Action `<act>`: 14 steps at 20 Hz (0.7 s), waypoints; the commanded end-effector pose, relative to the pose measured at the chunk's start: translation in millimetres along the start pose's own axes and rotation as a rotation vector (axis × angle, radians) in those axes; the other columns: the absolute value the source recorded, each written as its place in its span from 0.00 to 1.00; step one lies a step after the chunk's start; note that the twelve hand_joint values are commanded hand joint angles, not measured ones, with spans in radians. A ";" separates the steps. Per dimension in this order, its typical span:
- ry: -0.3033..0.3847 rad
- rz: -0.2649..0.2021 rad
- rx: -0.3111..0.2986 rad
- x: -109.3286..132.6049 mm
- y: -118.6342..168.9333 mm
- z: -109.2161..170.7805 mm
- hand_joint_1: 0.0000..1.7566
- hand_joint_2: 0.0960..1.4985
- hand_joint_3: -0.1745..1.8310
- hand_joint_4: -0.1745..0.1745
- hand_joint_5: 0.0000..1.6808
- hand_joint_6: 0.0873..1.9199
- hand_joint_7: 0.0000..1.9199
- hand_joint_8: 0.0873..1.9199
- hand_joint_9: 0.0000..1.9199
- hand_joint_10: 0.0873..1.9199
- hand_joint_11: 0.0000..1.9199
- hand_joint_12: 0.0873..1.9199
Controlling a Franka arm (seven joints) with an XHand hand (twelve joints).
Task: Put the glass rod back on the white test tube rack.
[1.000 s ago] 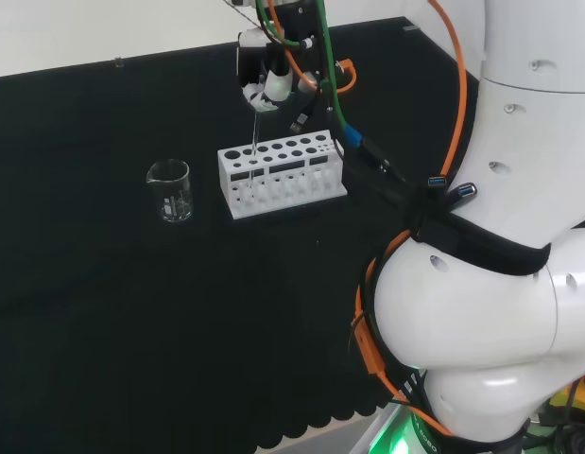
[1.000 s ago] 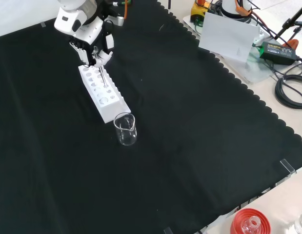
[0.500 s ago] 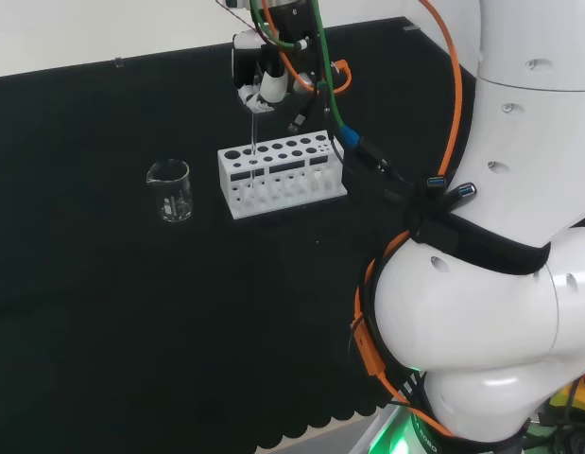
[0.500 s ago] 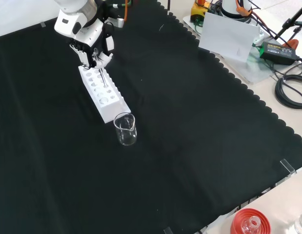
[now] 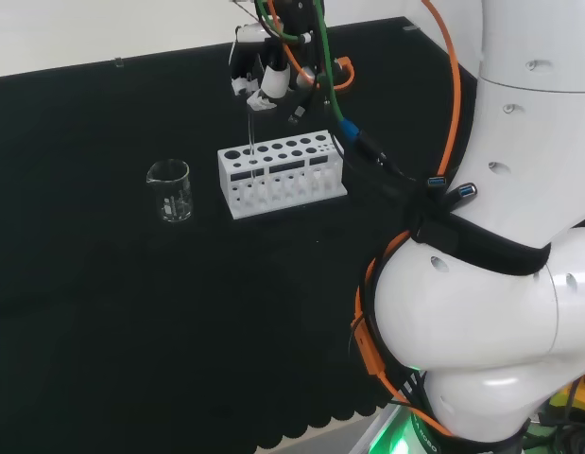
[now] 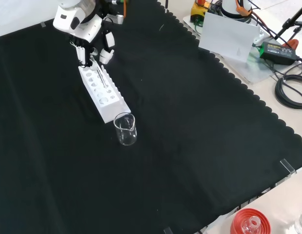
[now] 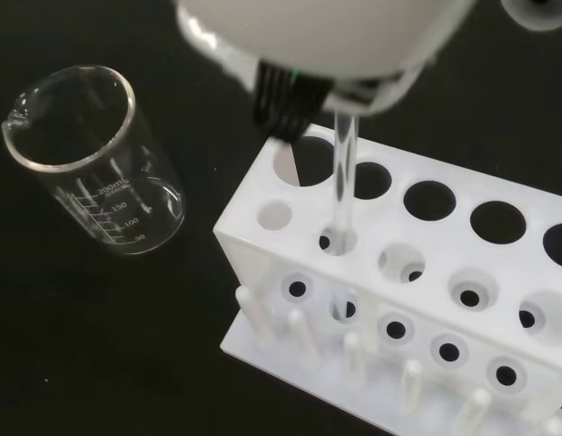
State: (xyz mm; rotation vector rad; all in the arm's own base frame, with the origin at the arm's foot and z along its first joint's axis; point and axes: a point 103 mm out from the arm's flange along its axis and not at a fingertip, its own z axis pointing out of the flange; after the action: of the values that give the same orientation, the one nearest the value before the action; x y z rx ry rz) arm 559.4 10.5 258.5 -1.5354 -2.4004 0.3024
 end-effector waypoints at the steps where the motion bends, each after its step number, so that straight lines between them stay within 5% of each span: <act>1: 0.024 -0.003 0.004 1.7 -2.3 -6.0 0.72 0.22 0.51 0.00 0.30 0.42 0.49 0.36 0.94 0.02 0.97 0.19; 14: 0.031 0.031 -0.003 -8.1 -20.2 -27.0 0.71 0.20 0.49 0.07 0.23 0.34 0.46 0.36 0.97 0.00 0.97 0.17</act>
State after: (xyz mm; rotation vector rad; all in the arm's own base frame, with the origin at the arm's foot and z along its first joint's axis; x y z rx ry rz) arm 557.4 2.8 282.8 -1.5538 -2.3675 0.2895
